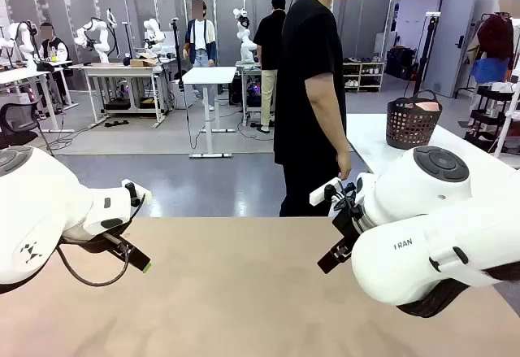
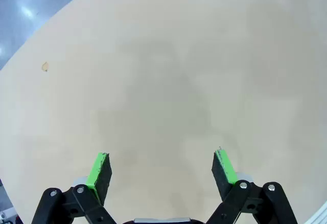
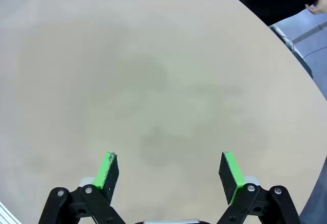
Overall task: Fold the towel.
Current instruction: Grab the top end of the 100 cm Hotel Towel extended by the human.
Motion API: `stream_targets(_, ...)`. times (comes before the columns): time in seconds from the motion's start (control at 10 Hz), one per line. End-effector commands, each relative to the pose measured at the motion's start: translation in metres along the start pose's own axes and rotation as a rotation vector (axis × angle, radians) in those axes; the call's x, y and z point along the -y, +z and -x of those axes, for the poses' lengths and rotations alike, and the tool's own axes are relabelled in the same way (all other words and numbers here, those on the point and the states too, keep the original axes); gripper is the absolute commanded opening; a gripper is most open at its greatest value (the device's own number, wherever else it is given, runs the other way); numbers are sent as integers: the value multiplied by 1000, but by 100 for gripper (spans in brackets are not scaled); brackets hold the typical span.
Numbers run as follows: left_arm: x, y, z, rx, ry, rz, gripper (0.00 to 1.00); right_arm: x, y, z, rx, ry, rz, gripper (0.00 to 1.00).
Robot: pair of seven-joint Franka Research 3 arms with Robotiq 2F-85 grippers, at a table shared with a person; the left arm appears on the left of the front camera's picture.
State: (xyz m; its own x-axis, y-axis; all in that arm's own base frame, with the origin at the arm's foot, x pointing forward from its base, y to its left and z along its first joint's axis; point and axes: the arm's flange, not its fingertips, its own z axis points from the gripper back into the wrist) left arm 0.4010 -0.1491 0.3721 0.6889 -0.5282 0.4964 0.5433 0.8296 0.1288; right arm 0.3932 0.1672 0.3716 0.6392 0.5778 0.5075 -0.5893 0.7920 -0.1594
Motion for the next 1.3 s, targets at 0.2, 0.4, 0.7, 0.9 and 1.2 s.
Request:
stream_targets(0.2, 0, 0, 0, 0, 0, 0, 100, 0, 0, 0, 0, 0, 0, 100)
stream_targets(0.4, 0, 0, 0, 0, 0, 0, 100, 0, 0, 0, 0, 0, 0, 100)
stream_targets(0.7, 0, 0, 0, 0, -1, 0, 100, 0, 0, 0, 0, 2, 0, 100)
stream_targets(0.9, -5, 55, -39, -4, 31, 130, 100, 17, 65, -41, -21, -65, -147, 100)
stream_targets(1.2, -62, 117, -44, -115, 247, 569, 100, 72, 138, -50, 28, -226, -472, 100)
